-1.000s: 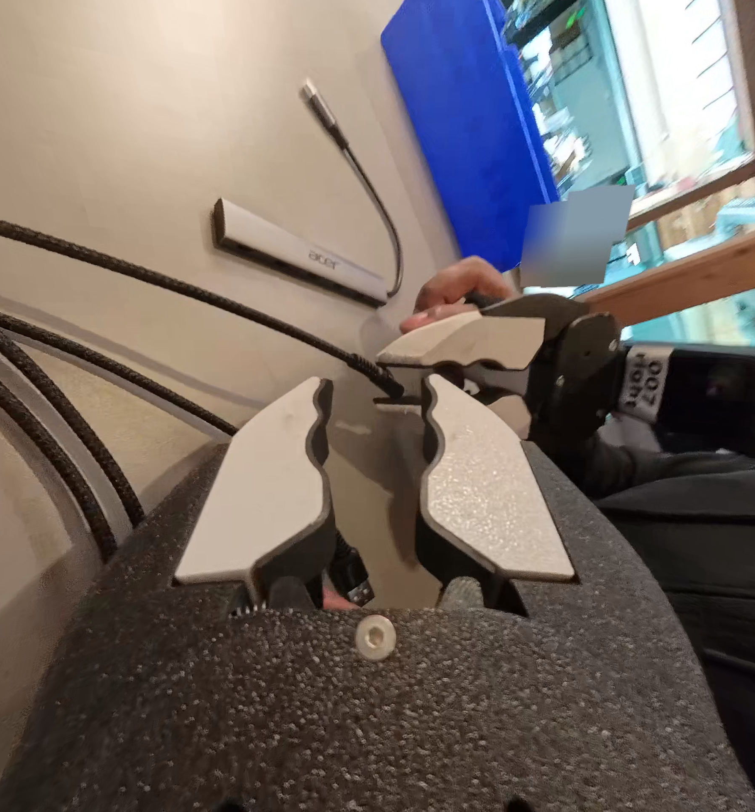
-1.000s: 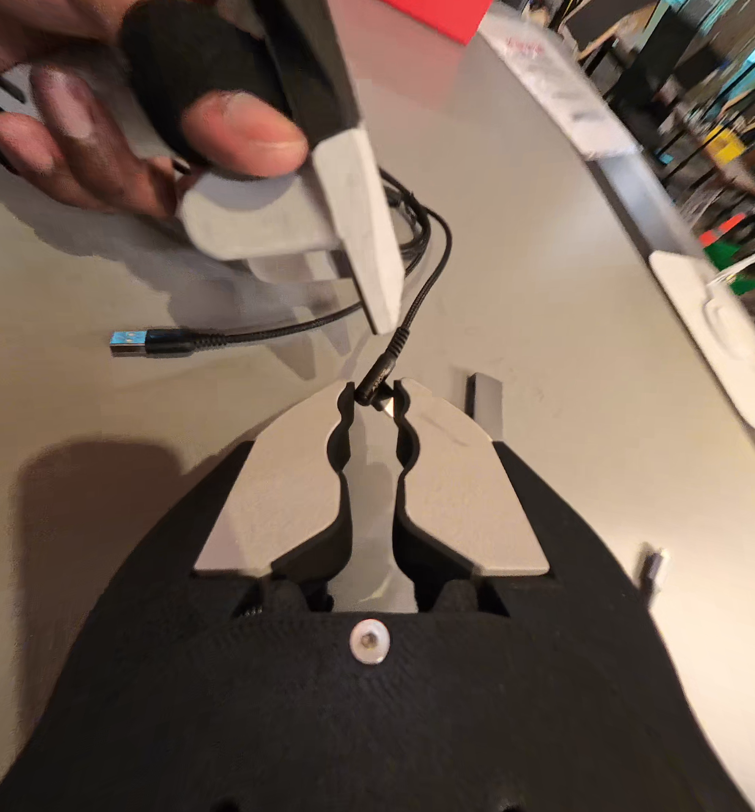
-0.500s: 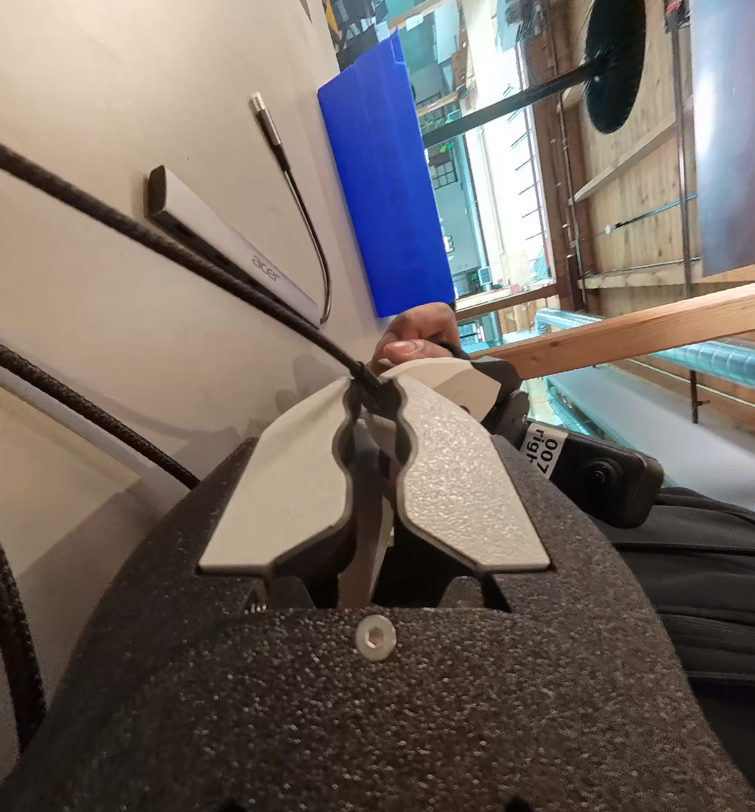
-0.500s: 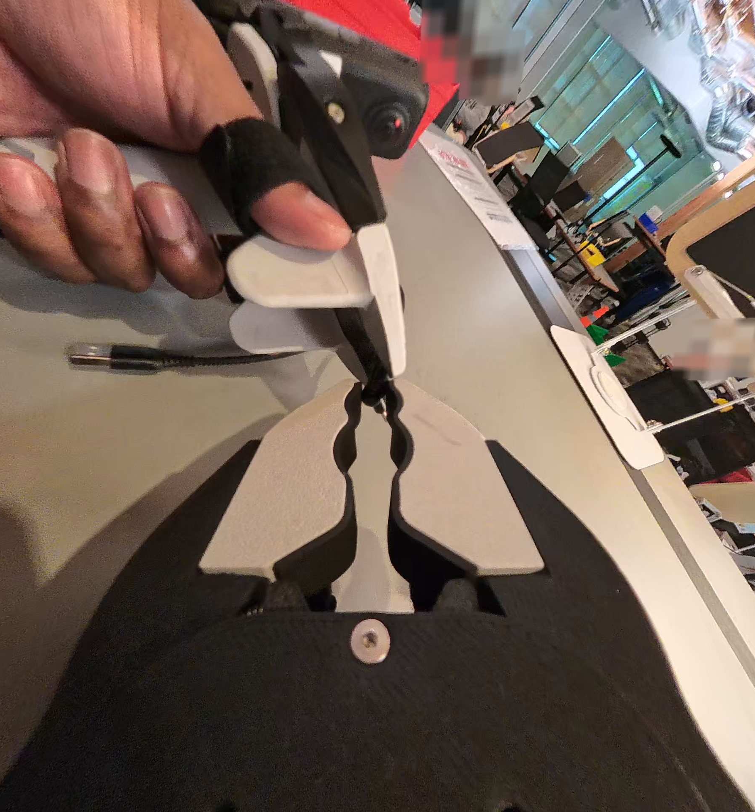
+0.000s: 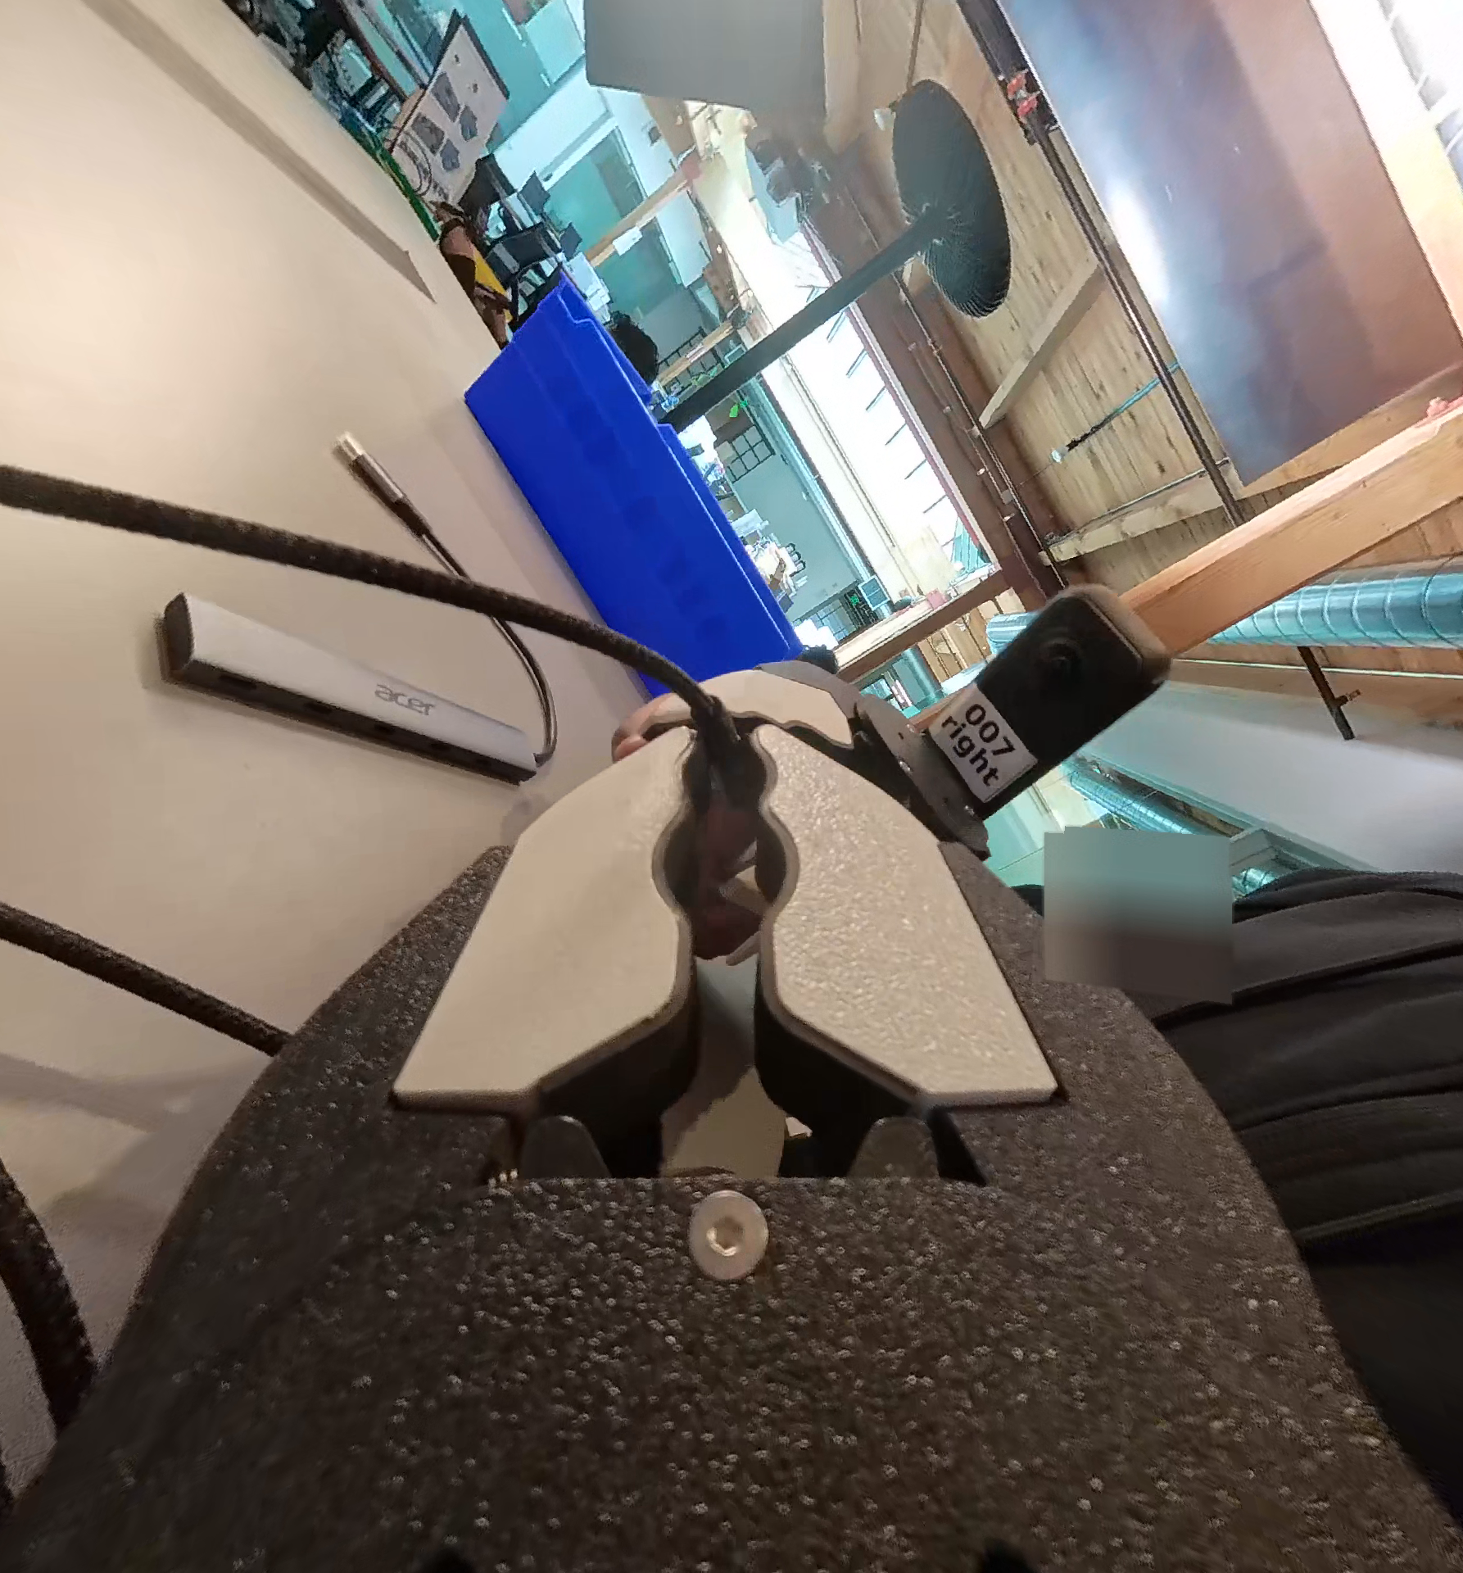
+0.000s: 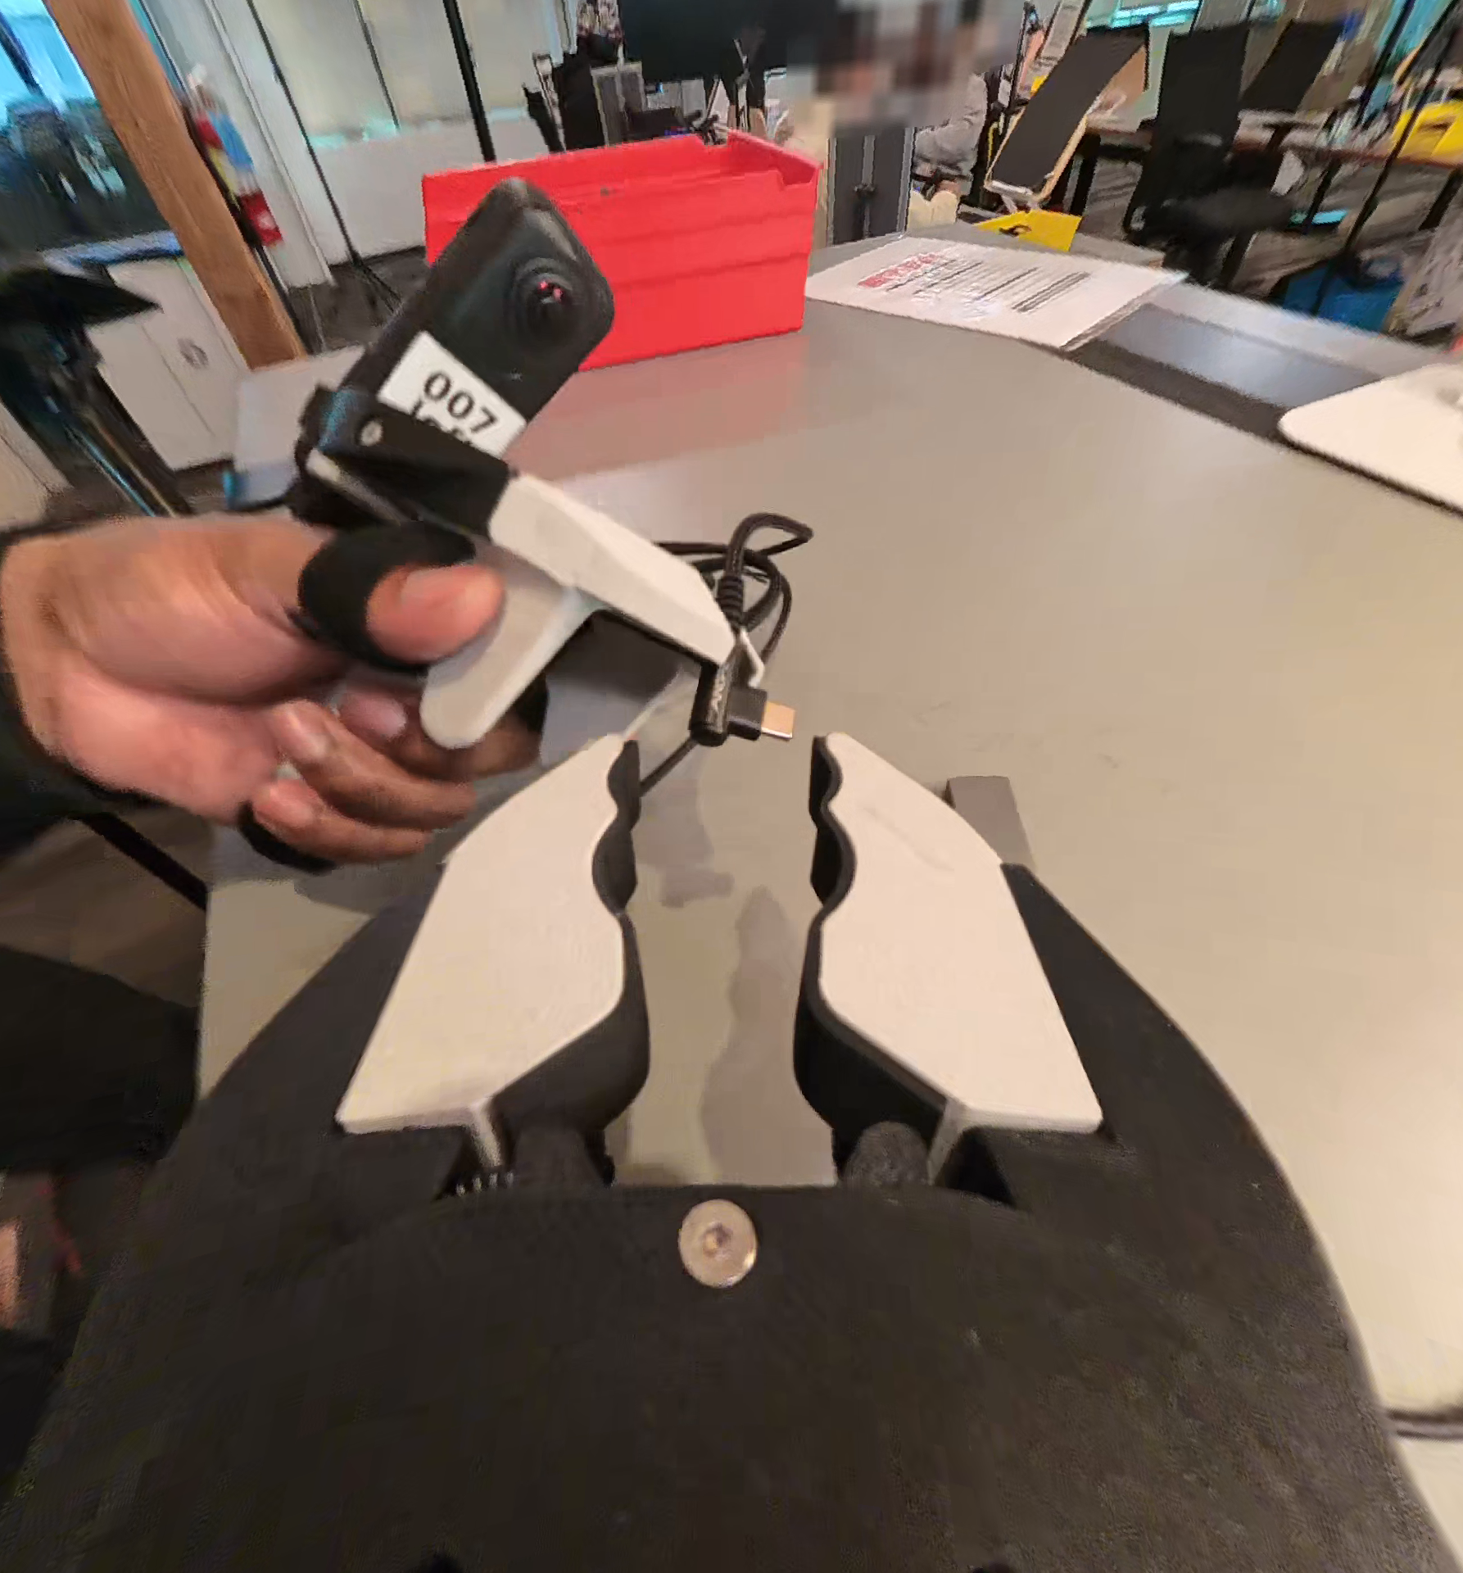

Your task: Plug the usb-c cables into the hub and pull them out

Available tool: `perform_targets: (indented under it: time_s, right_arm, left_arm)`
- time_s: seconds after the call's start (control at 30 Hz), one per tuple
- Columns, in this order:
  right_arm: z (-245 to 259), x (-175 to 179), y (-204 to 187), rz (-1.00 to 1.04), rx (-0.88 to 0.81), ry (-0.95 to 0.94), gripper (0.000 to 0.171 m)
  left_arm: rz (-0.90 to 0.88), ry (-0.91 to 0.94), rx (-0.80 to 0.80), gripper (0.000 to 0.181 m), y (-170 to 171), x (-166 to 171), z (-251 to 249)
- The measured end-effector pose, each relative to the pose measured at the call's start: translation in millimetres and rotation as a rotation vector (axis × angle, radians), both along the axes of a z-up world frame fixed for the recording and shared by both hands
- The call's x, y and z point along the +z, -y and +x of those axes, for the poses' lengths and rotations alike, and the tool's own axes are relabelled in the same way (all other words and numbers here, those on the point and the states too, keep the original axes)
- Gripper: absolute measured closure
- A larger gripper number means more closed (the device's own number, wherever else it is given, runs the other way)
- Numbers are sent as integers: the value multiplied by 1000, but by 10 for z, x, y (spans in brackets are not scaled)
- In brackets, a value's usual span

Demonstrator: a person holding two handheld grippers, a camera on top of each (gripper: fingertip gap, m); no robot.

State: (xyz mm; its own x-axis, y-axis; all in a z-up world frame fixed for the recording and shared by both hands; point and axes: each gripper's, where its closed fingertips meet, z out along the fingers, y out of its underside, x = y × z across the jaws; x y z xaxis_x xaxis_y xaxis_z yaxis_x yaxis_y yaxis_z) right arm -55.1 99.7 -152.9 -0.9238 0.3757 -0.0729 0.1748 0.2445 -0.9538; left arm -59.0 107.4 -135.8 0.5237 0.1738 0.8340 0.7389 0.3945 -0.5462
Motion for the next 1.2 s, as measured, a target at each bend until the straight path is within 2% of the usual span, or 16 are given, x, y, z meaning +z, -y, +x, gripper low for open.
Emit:
perform_targets:
  time_s: [0.1,0.17,0.47,0.67,0.9,1.07,1.2]
  right_arm:
    - [-42,3,25,-30,-32,63,142]
    - [-44,19,39,-43,-35,41,148]
    - [-88,0,12,119,-97,-313,148]
    - [-65,-28,40,180,-101,-429,148]
    - [-272,-193,-131,329,-111,-385,141]
    - [-736,-416,-420,539,-184,-231,134]
    - [-814,-734,-395,646,-89,9,120]
  left_arm:
    - [-17,-45,-9,173,-28,11,22]
    - [-17,-50,-11,173,-27,11,23]
    - [16,128,-95,161,-41,-141,43]
    - [90,158,-119,171,-62,-111,63]
    - [0,117,-58,173,48,-142,-1]
    - [-109,114,-2,173,173,-256,-67]
    - [-150,120,4,173,177,-345,-64]
